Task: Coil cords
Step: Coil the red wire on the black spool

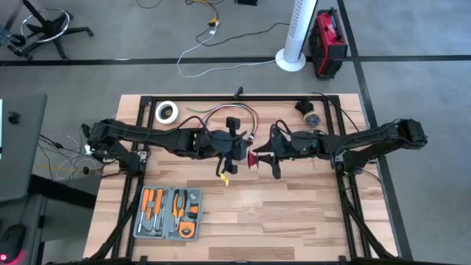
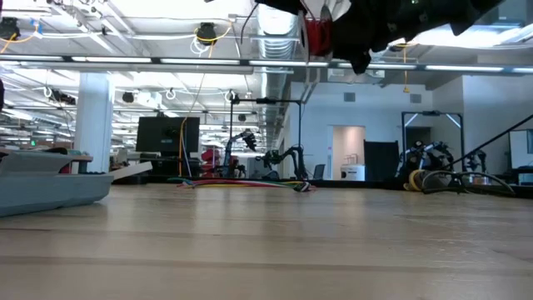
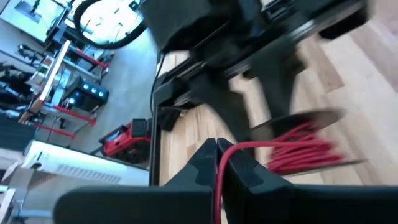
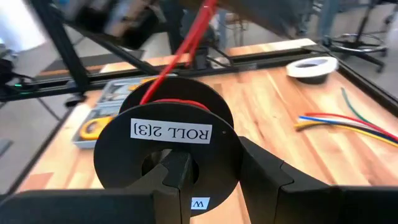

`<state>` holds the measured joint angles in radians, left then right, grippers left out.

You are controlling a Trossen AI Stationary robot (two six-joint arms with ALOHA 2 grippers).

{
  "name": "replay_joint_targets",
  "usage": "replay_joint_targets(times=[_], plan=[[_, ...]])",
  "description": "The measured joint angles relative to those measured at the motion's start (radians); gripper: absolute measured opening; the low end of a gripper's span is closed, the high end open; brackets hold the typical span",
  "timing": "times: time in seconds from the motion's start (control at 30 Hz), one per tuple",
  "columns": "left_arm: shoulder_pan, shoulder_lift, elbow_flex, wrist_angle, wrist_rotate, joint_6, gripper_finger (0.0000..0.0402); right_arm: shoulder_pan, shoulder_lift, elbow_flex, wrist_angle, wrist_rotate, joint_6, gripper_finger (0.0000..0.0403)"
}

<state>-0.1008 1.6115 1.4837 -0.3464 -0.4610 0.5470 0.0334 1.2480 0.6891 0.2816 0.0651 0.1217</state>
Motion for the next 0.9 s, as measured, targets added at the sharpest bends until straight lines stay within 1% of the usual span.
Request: replay_joint_targets(times=[0.33, 0.5, 0.67, 0.9], plan=[[0.043, 0.0, 0.0, -0.047, 0.064, -0.06, 0.0, 0.002, 0.0, 0.0, 0.089, -0.122, -0.018, 0.0108], [0.048, 0.0, 0.0, -0.092, 0.086, -0.11, 0.0, 0.006, 0.0, 0.0, 0.157, -0.129, -0.037, 0.0108], [0.048, 0.0, 0.0, -0.119, 0.087, -0.157, 0.0, 0.006, 0.0, 0.0, 0.253, -0.129, -0.052, 0.0108], [0.048, 0.0, 0.0, -0.15, 0.093, -0.218, 0.0, 0.005, 0.0, 0.0, 0.34, -0.129, -0.067, 0.0108]])
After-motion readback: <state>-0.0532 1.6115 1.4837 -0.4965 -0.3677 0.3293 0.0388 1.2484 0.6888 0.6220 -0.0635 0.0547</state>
